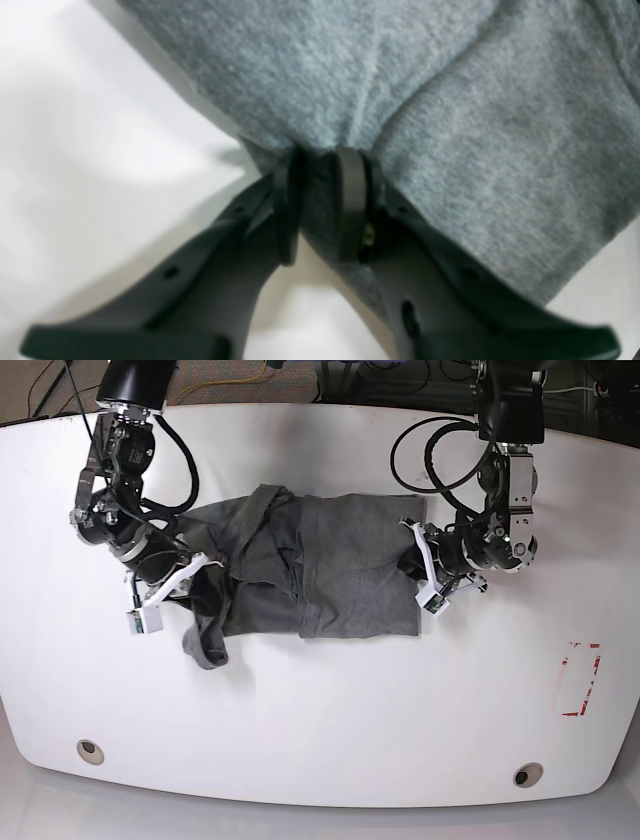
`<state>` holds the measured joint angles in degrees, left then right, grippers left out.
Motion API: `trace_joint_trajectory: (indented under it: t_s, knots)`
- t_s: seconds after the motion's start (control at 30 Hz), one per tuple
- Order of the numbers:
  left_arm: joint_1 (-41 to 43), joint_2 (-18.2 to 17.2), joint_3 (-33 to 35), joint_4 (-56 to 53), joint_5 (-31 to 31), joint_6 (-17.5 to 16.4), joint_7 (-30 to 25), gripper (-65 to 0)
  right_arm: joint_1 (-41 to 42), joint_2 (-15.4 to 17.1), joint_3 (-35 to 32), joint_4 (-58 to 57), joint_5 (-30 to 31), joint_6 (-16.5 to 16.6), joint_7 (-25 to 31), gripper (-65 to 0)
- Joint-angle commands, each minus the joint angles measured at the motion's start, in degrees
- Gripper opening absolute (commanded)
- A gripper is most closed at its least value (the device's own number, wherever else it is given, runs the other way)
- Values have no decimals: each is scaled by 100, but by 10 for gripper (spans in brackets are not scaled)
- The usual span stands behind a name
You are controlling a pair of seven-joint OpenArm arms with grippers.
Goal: Layout the t-shirt on the table in an organized manner, then fold the t-shirt properly
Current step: 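Lift the shirt end with the right gripper and fold it toward the left gripper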
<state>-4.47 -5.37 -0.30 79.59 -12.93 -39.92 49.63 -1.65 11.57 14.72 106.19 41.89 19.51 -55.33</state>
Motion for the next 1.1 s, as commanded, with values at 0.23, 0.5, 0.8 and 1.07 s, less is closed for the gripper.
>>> trace_joint_trajectory:
  t_s: [0.23,0.5,0.8,1.07]
  knots:
    - [3,154,69,-122,304,-8,466,-547,125,-458,-518,462,132,40,140,-650]
    - [-146,198,69,-306,286,-8,466,-547,266,-960,-1072,365,114,40,148,-650]
    - [-208,497,69,-333,295,-8,466,-547,565,-1346,-1283,-206,114,40,236,-650]
    - [-199,541,69,-333,295,-8,466,-547,732,-1469,-1292,-707,114,32,456,-650]
